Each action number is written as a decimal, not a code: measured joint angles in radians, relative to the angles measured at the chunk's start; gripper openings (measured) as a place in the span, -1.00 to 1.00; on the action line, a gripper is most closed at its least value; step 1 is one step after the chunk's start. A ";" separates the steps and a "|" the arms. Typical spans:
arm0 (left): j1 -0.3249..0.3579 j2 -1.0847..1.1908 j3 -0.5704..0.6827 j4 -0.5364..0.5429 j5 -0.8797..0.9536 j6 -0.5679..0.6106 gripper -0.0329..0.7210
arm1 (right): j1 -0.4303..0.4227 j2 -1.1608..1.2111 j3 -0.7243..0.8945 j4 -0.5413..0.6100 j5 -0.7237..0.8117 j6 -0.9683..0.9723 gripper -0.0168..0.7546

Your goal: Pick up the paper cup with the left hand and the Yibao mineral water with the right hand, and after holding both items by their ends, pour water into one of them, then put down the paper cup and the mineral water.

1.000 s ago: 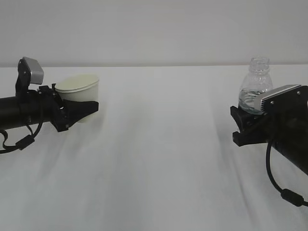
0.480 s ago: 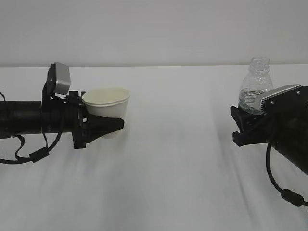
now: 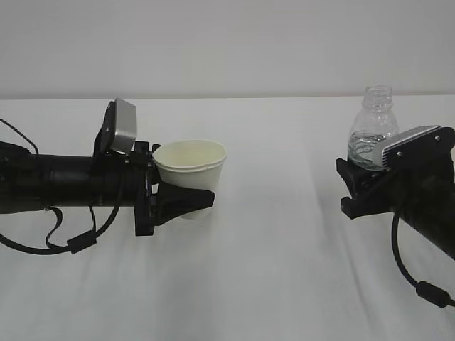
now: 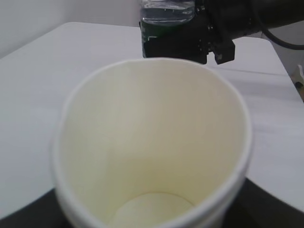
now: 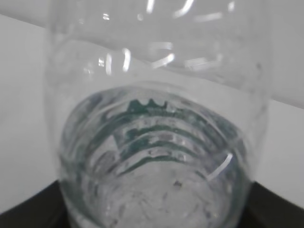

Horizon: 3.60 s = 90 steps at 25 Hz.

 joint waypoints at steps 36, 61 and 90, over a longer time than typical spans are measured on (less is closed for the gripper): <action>-0.102 0.000 0.000 -0.071 0.000 0.008 0.25 | 0.002 -0.297 -0.001 -0.004 0.326 -0.009 0.26; -0.194 0.000 0.000 -0.100 0.000 0.004 0.25 | 0.002 -0.532 -0.014 -0.012 0.692 0.029 0.26; -0.250 0.000 -0.117 0.026 0.010 -0.043 0.25 | 0.002 -0.661 -0.019 -0.120 0.862 -0.001 0.26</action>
